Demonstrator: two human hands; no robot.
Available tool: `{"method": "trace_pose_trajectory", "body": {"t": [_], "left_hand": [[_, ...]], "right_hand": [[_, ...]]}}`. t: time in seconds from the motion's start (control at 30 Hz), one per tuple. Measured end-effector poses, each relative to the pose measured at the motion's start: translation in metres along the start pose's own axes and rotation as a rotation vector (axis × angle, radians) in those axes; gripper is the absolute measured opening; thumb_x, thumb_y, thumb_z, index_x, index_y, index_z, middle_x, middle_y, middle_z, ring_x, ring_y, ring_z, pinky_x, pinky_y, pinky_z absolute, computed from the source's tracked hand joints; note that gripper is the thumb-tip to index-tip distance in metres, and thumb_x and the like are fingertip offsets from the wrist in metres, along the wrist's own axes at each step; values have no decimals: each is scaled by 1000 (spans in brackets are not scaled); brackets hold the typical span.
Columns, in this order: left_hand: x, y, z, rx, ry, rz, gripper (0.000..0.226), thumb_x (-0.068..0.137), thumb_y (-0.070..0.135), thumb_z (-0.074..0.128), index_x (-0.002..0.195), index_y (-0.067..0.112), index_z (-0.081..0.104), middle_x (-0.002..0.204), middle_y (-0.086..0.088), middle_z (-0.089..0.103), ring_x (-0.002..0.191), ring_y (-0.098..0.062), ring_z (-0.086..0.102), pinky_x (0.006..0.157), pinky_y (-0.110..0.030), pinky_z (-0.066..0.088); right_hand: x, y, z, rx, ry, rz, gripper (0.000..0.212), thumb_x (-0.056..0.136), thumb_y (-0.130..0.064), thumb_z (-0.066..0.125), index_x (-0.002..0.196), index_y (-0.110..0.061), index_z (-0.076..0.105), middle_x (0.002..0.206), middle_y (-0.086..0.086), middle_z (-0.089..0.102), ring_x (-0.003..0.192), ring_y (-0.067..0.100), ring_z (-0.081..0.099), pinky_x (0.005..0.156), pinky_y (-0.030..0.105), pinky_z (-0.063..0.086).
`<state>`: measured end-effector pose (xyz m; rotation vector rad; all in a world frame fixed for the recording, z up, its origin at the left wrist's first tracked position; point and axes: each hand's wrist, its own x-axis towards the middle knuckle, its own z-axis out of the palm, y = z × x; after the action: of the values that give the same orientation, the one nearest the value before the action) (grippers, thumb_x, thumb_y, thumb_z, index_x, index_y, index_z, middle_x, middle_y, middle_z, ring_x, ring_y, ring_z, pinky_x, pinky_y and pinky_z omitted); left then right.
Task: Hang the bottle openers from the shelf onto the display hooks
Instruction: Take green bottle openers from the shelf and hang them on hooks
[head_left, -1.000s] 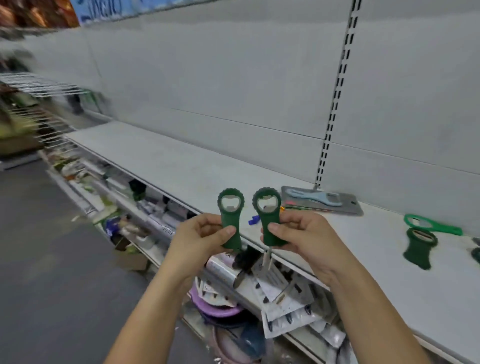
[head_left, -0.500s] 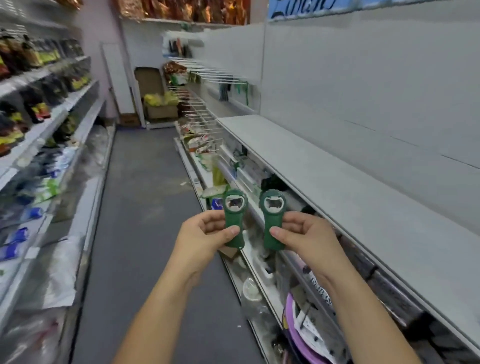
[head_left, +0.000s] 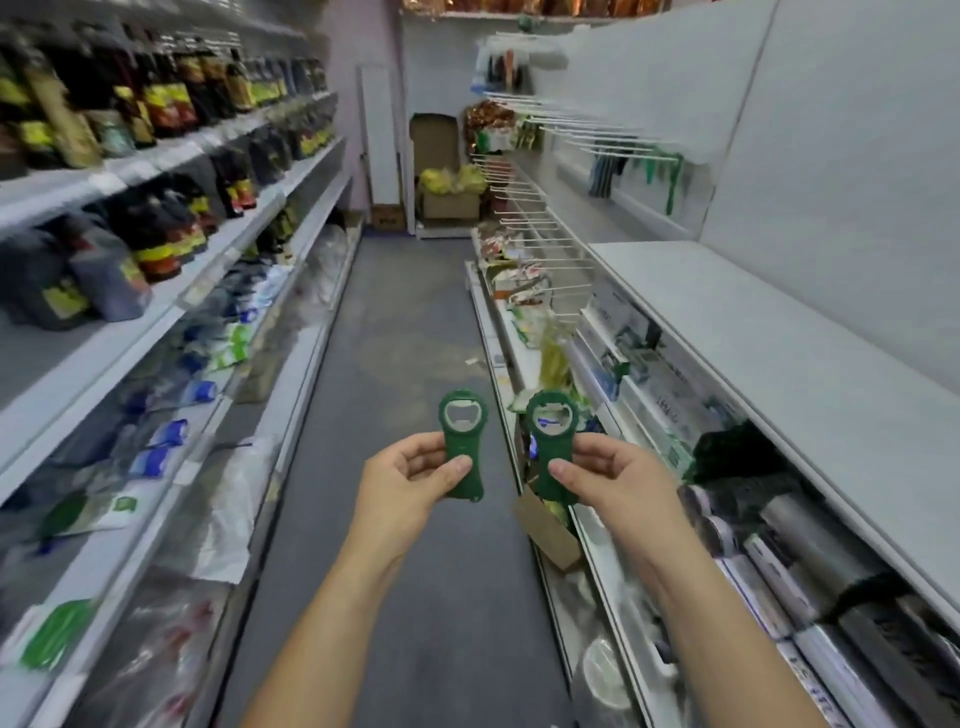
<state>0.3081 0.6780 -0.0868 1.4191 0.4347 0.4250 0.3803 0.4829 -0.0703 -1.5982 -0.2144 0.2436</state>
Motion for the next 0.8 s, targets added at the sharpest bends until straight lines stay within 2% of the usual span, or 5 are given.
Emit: {"method": "trace_pose_trajectory", "body": {"t": [0.13,0.33,0.47,0.67,0.8], "left_hand": [[83,5,4,10,100,24,27,81,-8,75,94,16,71,88,-7,76,77,-14,71,71,-24,62],[195,42,9,10,157,82,29,81,-10,73,94,16,71,86,-3,76,74,-6,72,70,-20,61],[266,54,7,29,134,112,28,82,-10,73,104,6,70,92,-10,75,78,-14,70,70,-20,60],[388,48,-7,7,129,98,29,81,-11,73,105,5,70,91,-10,75,71,-4,72,64,-17,58],[481,47,-23,-3,125,88,29,80,-10,75,100,11,71,90,-9,75,71,-5,72,68,-19,60]], "right_hand": [[95,-8,13,35,-66,-47,39,84,8,72,77,-30,64,60,-20,70,62,-8,67,59,6,51],[220,-37,47,34,-117,-54,27,84,3,74,92,-23,73,89,-2,78,87,16,74,83,27,60],[291,-46,69,29,-149,-75,25,85,3,72,102,-15,75,94,3,79,88,15,75,82,27,61],[407,-40,111,25,-119,-74,25,84,3,73,99,-18,74,91,3,78,78,10,73,63,14,55],[488,-38,149,-3,-92,-65,26,84,2,74,91,-23,74,90,3,79,86,17,75,81,28,61]]}}
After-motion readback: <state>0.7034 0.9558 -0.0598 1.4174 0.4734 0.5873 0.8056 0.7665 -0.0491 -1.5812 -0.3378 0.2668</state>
